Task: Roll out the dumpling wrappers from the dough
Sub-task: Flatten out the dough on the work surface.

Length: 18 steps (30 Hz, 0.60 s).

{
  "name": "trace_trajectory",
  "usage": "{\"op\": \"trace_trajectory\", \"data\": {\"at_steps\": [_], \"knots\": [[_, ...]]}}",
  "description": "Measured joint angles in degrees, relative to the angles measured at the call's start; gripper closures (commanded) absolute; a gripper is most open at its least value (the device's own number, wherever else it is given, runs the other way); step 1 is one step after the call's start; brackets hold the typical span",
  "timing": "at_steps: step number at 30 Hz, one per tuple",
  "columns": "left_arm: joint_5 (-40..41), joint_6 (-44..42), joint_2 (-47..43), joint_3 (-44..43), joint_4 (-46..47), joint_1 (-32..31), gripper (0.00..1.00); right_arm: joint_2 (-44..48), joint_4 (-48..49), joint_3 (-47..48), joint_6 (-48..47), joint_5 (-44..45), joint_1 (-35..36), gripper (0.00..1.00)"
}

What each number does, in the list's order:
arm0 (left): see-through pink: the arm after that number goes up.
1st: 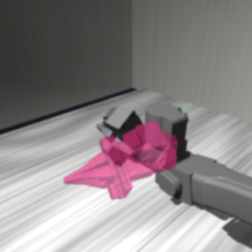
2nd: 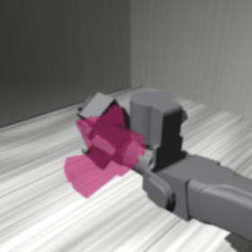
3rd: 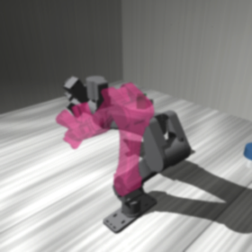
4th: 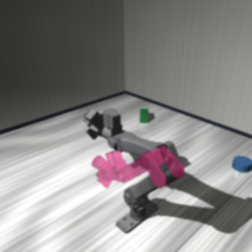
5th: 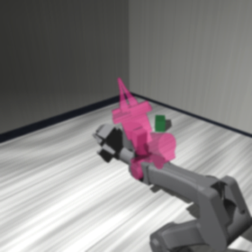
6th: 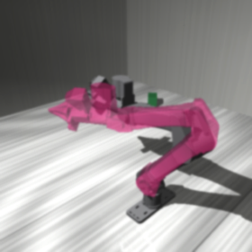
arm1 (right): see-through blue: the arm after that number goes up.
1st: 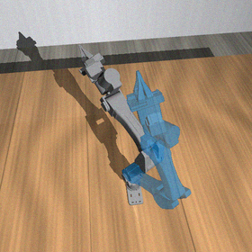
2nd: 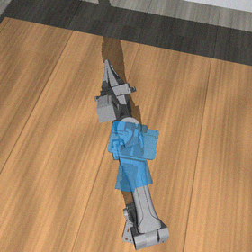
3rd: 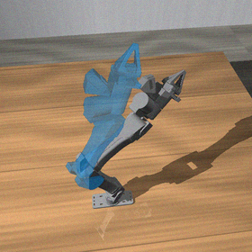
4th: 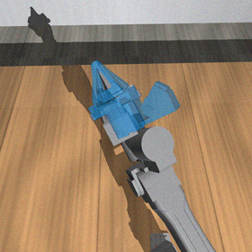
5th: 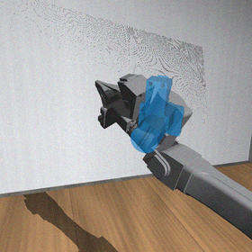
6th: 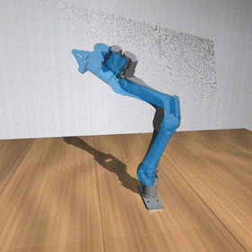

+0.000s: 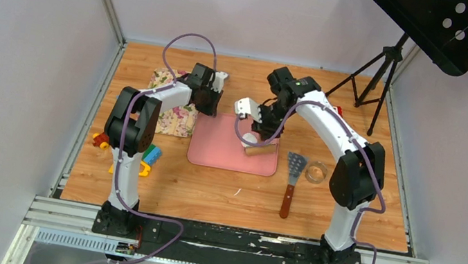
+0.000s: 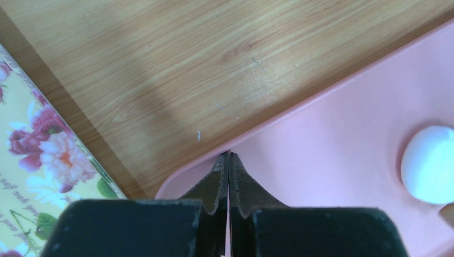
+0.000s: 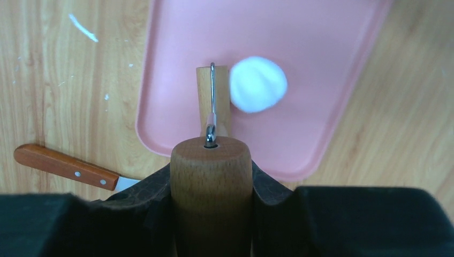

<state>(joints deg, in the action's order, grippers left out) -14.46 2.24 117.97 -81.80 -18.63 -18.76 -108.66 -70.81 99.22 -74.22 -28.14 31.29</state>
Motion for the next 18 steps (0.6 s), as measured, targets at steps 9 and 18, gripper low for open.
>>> {"op": "trace_trajectory", "data": {"at_steps": [9, 18], "knots": [[0.0, 0.0, 0.0, 0.0, 0.0, 0.0, 1.0, 2.1, 8.9, 3.7, 30.8, 5.7, -2.9, 1.0], [0.0, 0.0, 0.0, 0.0, 0.0, 0.0, 1.0, 2.8, 19.2, 0.0, 68.6, 4.6, -10.0, 1.0]]}}
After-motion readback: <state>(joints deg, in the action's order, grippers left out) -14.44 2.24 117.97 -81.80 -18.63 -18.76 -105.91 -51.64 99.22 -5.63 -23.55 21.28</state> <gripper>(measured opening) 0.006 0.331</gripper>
